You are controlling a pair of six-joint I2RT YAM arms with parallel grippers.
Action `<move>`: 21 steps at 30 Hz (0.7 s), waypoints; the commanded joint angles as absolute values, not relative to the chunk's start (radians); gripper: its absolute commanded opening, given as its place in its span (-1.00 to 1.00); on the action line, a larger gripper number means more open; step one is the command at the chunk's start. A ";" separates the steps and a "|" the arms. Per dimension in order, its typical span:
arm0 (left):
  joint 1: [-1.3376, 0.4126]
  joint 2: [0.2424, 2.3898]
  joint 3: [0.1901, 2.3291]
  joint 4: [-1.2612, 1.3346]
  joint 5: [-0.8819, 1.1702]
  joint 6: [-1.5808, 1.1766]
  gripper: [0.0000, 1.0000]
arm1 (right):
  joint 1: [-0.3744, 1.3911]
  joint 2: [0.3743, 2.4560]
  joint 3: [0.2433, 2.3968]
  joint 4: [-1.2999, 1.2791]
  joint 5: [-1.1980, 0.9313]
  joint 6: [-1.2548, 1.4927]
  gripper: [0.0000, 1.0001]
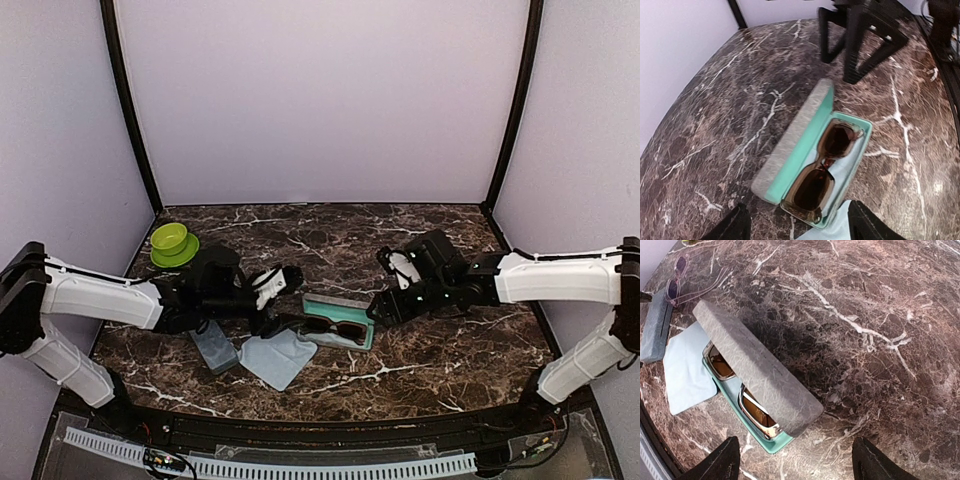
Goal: Organize the sunglasses
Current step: Place the sunglasses in the sunglasses case.
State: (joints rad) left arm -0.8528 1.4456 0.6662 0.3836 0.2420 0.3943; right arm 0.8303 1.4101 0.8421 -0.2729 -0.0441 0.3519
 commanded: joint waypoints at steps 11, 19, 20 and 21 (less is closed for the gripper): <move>-0.816 1.519 0.686 0.334 0.214 -0.265 0.34 | 0.821 1.418 0.853 -0.168 0.003 0.436 0.54; -0.816 1.600 0.675 0.400 0.251 -0.431 0.34 | 0.822 1.410 0.839 -0.168 0.001 0.437 0.54; -0.816 1.609 0.680 0.398 0.255 -0.434 0.34 | 0.821 1.407 0.836 -0.167 0.000 0.437 0.54; -0.816 1.617 0.686 0.398 0.266 -0.444 0.34 | 0.822 1.405 0.833 -0.166 0.000 0.437 0.54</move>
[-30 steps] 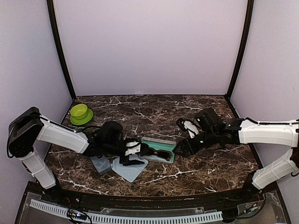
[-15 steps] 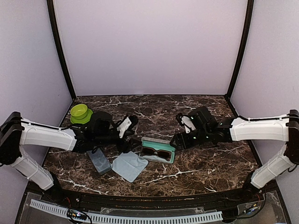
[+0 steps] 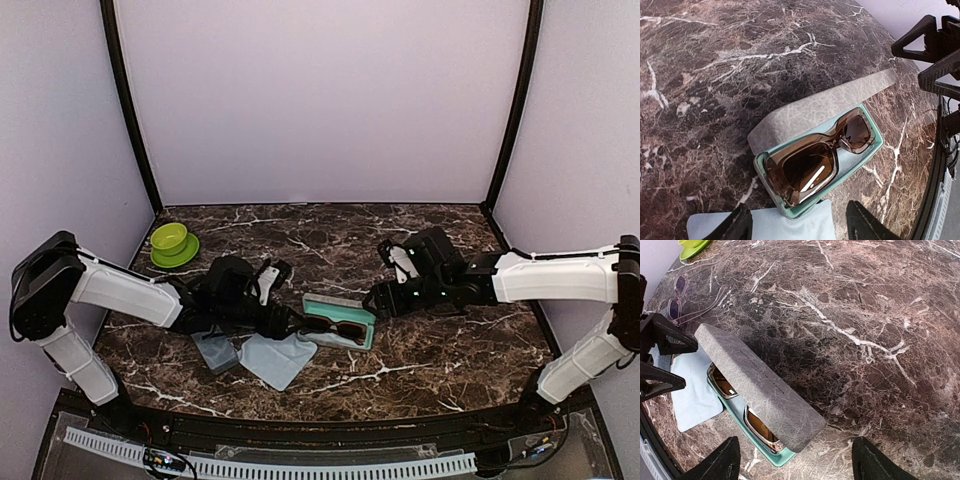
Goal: Organize the sunglasses
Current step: Place the sunglasses in the sunglasses case.
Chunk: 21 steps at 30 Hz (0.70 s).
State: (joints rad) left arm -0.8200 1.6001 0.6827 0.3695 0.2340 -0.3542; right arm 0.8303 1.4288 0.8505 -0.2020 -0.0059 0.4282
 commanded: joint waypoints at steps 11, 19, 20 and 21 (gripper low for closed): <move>-0.820 1.680 0.720 0.408 0.347 -0.484 0.28 | 0.822 1.412 0.825 -0.160 -0.005 0.433 0.54; -0.830 1.706 0.751 0.389 0.360 -0.472 0.25 | 0.821 1.410 0.821 -0.160 -0.008 0.432 0.54; -0.830 1.708 0.754 0.387 0.360 -0.471 0.25 | 0.821 1.410 0.820 -0.162 -0.008 0.433 0.54; -0.830 1.709 0.755 0.385 0.360 -0.470 0.25 | 0.821 1.409 0.819 -0.163 -0.008 0.432 0.54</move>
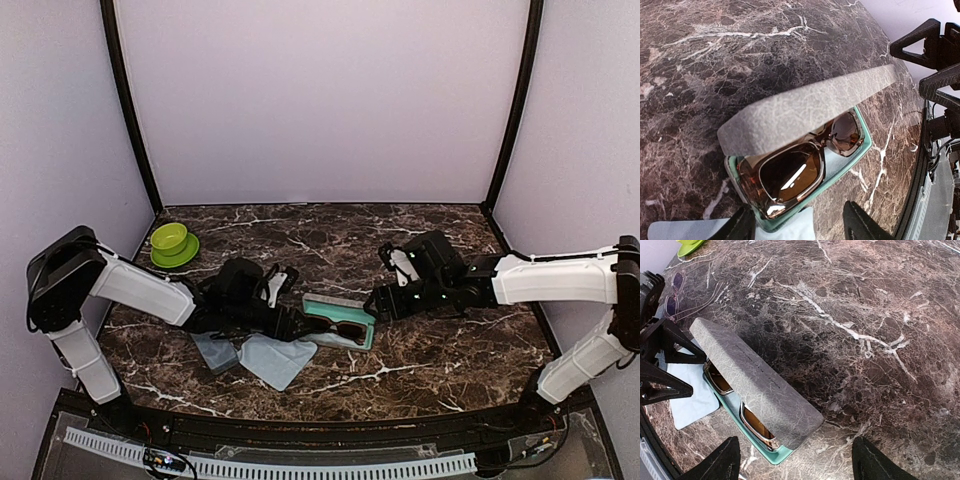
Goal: Organize the sunglasses
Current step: Place the sunglasses in the sunglasses case, then adjust the sunglasses in the sunglasses case.
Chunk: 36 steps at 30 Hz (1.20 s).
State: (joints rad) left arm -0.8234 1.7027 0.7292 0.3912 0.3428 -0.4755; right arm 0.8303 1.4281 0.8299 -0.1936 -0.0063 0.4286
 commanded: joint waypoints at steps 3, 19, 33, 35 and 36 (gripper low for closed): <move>-0.831 1.713 0.763 0.383 0.362 -0.468 0.25 | 0.821 1.401 0.816 -0.165 -0.007 0.433 0.54; -0.839 1.721 0.792 0.345 0.359 -0.457 0.24 | 0.821 1.393 0.811 -0.173 -0.005 0.433 0.54; -0.840 1.629 0.780 0.275 0.265 -0.410 0.28 | 0.822 1.420 0.828 -0.153 -0.031 0.415 0.54; -0.840 1.606 0.783 0.274 0.256 -0.395 0.31 | 0.821 1.432 0.841 -0.142 -0.048 0.406 0.54; -0.839 1.597 0.786 0.270 0.245 -0.389 0.33 | 0.821 1.438 0.845 -0.138 -0.055 0.403 0.54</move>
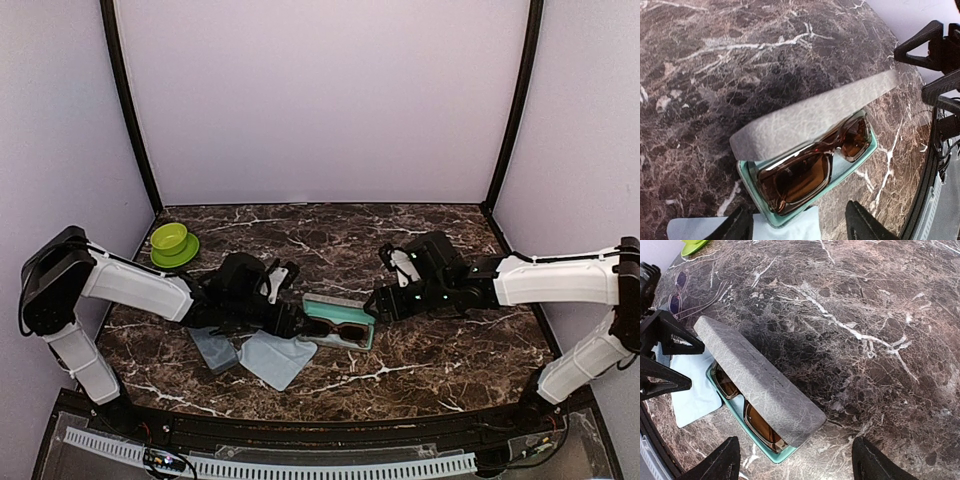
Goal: Organize the sunglasses
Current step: Adjust the sunglasses in the sunglasses case.
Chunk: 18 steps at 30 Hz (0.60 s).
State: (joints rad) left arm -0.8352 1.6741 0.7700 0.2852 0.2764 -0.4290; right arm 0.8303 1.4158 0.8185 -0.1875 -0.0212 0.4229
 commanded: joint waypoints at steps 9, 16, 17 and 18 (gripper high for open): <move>-0.839 1.594 0.786 0.243 0.187 -0.357 0.32 | 0.821 1.540 0.947 -0.145 -0.086 0.361 0.32; -0.839 1.609 0.723 0.324 0.224 -0.414 0.24 | 0.822 1.612 1.002 -0.176 -0.116 0.313 0.02; -0.840 1.612 0.718 0.327 0.227 -0.415 0.23 | 0.822 1.625 1.006 -0.180 -0.124 0.311 0.00; -0.841 1.614 0.712 0.329 0.231 -0.419 0.22 | 0.822 1.635 1.011 -0.183 -0.136 0.306 -0.02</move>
